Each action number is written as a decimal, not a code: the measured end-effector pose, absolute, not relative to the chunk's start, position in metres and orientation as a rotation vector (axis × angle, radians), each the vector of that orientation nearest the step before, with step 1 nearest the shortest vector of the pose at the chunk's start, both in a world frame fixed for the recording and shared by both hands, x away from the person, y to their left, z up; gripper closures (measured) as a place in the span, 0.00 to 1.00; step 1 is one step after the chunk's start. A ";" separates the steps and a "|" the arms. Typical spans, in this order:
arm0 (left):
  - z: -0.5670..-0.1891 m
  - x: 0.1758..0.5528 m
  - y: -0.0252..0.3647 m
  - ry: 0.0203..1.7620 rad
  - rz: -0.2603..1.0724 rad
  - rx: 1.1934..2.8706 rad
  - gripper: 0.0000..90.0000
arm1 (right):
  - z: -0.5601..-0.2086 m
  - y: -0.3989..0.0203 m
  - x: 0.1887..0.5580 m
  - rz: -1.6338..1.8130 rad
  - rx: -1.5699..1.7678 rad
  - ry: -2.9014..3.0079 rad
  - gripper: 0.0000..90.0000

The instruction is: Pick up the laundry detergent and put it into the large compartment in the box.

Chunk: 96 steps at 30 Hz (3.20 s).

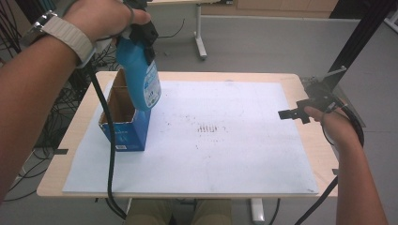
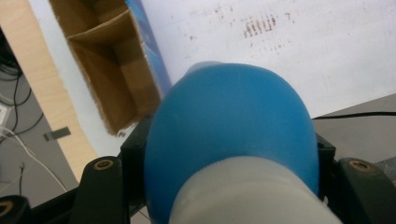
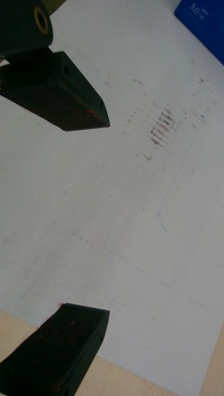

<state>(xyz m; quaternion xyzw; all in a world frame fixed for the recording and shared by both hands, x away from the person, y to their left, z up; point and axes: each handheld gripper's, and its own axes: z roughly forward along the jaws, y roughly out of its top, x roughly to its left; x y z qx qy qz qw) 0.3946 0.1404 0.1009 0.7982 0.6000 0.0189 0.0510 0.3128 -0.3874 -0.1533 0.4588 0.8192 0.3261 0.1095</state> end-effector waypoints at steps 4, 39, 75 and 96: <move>0.105 0.396 0.150 1.866 0.055 2.386 0.43 | -0.153 -0.387 0.312 0.957 1.347 2.405 0.08; 0.100 0.409 0.208 2.080 0.089 2.188 0.43 | -0.162 -0.385 0.320 0.970 1.349 2.412 0.08; 0.058 0.434 0.225 2.144 0.114 2.169 0.43 | -0.171 -0.384 0.328 0.969 1.373 2.419 0.08; 0.018 0.446 0.228 2.148 0.091 2.179 0.43 | -0.179 -0.382 0.331 0.968 1.384 2.426 0.08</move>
